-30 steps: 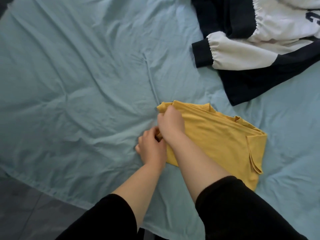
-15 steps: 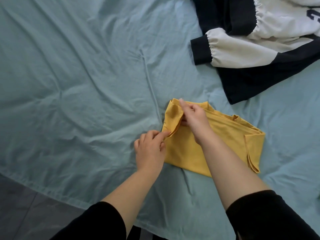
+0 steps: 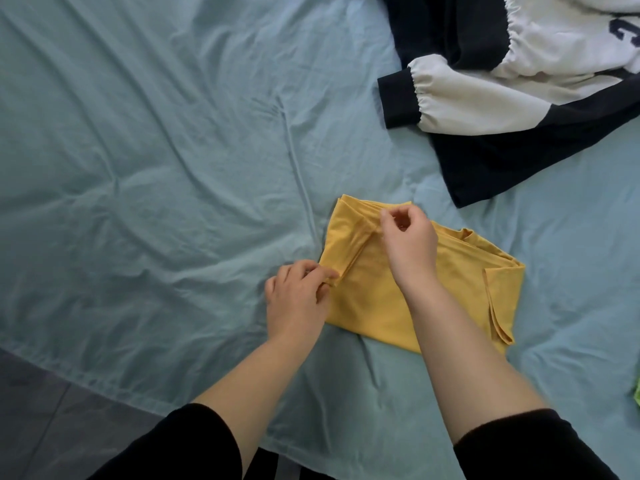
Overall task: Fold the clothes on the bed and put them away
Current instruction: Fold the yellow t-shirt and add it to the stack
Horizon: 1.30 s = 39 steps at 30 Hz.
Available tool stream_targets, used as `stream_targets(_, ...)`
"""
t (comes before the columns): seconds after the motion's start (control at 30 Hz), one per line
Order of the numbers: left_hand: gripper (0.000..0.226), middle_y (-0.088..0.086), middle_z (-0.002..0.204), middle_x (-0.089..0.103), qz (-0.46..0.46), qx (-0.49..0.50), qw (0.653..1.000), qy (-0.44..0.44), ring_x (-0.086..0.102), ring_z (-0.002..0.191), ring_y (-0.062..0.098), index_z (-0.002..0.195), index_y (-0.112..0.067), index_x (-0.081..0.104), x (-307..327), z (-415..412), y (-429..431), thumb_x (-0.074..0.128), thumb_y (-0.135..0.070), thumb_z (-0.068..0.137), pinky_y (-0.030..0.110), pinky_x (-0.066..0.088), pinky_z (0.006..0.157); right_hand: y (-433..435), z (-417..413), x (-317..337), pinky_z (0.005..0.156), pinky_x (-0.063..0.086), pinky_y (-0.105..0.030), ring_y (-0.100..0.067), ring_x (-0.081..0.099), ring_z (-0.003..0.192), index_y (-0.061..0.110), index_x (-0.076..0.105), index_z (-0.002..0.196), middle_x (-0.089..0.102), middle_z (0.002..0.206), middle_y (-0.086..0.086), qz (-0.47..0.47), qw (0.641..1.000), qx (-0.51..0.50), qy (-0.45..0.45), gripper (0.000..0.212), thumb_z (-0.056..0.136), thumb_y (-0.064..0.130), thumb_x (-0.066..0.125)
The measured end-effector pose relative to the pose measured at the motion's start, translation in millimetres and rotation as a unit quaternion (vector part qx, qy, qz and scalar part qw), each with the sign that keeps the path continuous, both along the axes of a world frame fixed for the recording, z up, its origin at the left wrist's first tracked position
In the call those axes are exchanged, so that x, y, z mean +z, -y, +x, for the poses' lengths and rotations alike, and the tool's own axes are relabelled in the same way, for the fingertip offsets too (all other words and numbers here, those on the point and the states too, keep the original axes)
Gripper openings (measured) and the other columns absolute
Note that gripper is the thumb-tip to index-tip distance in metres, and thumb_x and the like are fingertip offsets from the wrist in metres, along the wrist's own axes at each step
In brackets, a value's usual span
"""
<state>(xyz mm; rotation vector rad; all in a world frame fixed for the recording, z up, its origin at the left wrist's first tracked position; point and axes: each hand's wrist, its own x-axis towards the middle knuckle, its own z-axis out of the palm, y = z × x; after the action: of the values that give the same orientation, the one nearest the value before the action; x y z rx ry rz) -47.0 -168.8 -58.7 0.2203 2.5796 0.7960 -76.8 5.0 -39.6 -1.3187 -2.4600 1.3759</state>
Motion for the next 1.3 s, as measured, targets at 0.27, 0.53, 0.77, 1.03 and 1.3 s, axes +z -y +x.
stream_targets(0.27,0.020,-0.014,0.103,0.052,0.005,0.007,1.000,0.024,0.046,0.102,0.012,0.098,-0.038,0.071,-7,2,7,0.060,-0.050,0.088,0.027,0.028,0.087,0,-32,2,0.058,0.054,-0.023,-0.019,0.065,0.064,0.003,0.061,0.090,0.067,0.076,-0.011,-0.329,0.935,-0.110,0.072,0.038,0.103,0.032,0.040)
stream_targets(0.53,0.031,-0.008,0.102,0.062,-0.050,0.101,0.990,0.084,0.057,0.102,0.020,0.100,-0.026,0.047,3,-12,-13,0.060,-0.049,0.086,0.039,0.037,0.088,35,-19,-1,0.070,0.044,-0.029,-0.020,0.059,0.083,0.012,0.063,0.090,0.063,0.089,-0.002,-0.054,0.977,0.115,0.170,0.018,0.085,0.029,0.065)
stream_targets(0.77,0.020,-0.007,0.099,0.063,-0.049,0.155,0.981,0.108,0.058,0.099,0.021,0.095,-0.028,0.056,4,-9,-19,0.044,-0.044,0.094,0.037,0.030,0.082,66,-27,-13,0.097,0.038,-0.036,-0.032,0.047,0.119,0.001,0.044,0.122,0.048,0.127,-0.016,0.026,0.979,0.062,0.194,0.067,0.083,0.051,0.064)
stream_targets(1.03,0.010,0.000,0.104,0.059,-0.117,0.146,0.974,0.130,0.052,0.106,0.026,0.084,-0.028,0.052,20,-4,-39,0.055,-0.038,0.086,0.039,0.033,0.087,48,-19,-11,0.079,0.043,-0.034,-0.031,0.056,0.103,0.003,0.054,0.110,0.057,0.114,-0.013,-0.031,0.984,0.079,0.154,0.030,0.086,0.020,0.060)
stream_targets(1.3,0.017,-0.010,0.094,0.051,-0.013,0.067,0.993,0.093,0.053,0.085,0.018,0.086,-0.030,0.041,41,53,-100,0.058,-0.027,0.087,0.034,0.038,0.065,-46,55,16,0.048,0.033,-0.019,-0.008,0.041,0.053,0.017,0.053,0.061,0.047,0.053,0.005,-0.250,0.965,-0.056,0.044,0.022,0.080,0.007,0.059)
